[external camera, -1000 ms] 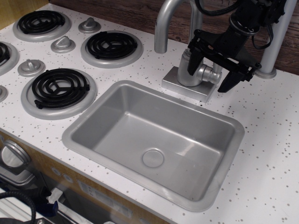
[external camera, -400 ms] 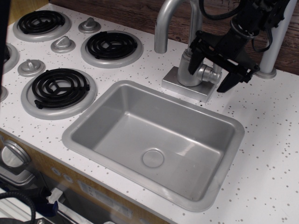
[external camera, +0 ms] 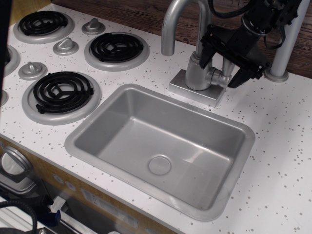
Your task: Lever vertical to front
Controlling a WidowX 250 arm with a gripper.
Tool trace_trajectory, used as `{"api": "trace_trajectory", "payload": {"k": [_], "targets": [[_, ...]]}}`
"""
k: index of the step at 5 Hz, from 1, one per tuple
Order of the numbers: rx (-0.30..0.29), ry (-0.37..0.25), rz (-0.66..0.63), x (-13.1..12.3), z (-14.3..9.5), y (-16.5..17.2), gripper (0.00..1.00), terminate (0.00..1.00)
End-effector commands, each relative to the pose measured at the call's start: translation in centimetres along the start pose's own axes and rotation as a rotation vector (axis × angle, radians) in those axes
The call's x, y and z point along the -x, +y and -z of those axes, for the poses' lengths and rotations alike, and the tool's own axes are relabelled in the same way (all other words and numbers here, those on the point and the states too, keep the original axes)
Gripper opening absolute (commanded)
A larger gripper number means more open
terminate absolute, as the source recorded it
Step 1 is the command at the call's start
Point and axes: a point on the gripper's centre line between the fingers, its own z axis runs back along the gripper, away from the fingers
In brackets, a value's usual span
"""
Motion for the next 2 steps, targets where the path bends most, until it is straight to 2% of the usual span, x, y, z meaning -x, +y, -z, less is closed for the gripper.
{"api": "trace_trajectory", "payload": {"k": [1, 2], "targets": [[-0.001, -0.079, -0.006, -1.73, -1.62, 0.53, 1.00, 0.00], [-0.002, -0.086, -0.001, -2.09, -1.68, 0.54, 1.00, 0.00]]}}
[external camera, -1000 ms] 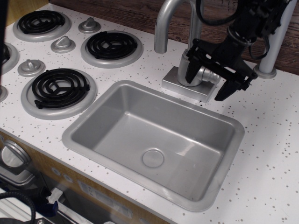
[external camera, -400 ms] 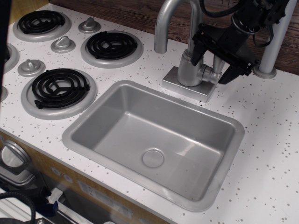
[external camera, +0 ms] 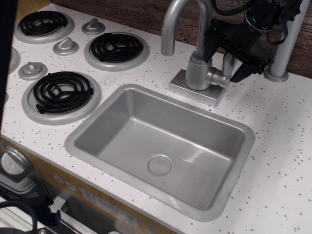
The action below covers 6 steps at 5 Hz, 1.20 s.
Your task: Lever vertical to front
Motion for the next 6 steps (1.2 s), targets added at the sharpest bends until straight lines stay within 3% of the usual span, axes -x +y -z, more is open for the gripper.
{"api": "trace_trajectory", "payload": {"k": [1, 2, 4, 6], "targets": [[0.014, -0.049, -0.016, -1.4, -1.5, 0.2, 1.00, 0.00], [0.000, -0.059, -0.028, -1.6, -1.6, -0.2, 0.00, 0.00], [0.009, -0.025, -0.030, -1.3, -1.7, -0.3, 0.00, 0.00], [0.021, 0.037, -0.088, 1.9, -1.8, -0.5, 0.00, 0.00]]}}
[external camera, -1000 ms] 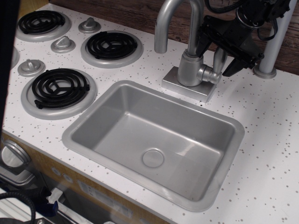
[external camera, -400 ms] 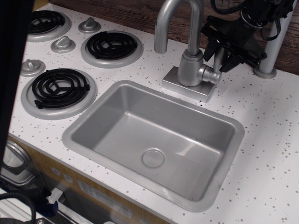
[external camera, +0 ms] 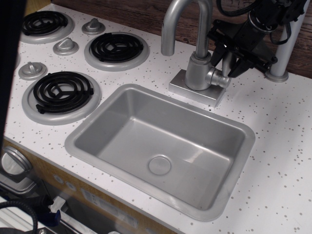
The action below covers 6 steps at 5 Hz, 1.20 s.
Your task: Lever vertical to front
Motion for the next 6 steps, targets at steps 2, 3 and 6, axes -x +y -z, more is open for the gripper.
{"api": "trace_trajectory", "payload": {"k": [2, 3, 6], "targets": [[0.136, 0.045, -0.046, 2.0, -0.1, 0.1, 0.00, 0.00], [0.165, 0.064, -0.037, 2.2, 0.5, 0.2, 0.00, 0.00], [0.209, 0.055, -0.023, 2.2, 2.3, 0.3, 0.00, 0.00]]}}
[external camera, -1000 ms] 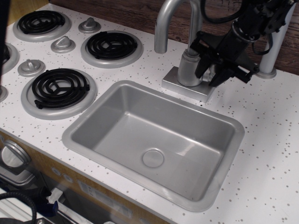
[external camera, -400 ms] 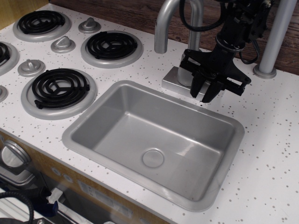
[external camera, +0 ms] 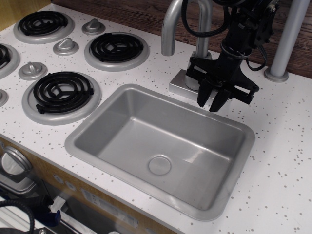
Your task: Lever vertical to front
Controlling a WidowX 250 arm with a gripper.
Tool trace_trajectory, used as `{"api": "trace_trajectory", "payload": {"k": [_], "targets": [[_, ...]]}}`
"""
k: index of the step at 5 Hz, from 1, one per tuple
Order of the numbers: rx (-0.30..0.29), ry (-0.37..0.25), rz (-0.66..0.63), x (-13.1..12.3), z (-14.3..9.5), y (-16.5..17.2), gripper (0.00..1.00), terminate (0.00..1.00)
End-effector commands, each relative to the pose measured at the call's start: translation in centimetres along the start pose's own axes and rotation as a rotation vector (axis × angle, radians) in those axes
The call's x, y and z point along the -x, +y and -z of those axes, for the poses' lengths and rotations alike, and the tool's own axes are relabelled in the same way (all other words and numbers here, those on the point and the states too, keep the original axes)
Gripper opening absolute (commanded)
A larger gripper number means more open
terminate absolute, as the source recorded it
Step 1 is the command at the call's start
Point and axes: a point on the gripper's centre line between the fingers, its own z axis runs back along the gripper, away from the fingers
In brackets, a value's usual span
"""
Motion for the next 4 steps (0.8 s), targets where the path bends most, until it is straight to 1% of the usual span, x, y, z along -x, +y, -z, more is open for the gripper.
{"api": "trace_trajectory", "payload": {"k": [1, 3, 4], "targets": [[0.038, -0.078, -0.010, -1.41, 0.10, 0.79, 0.00, 0.00], [0.052, -0.081, -0.008, -1.38, 0.56, 0.82, 0.00, 0.00], [0.034, -0.068, -0.005, -1.42, -0.35, 0.81, 1.00, 1.00]]}}
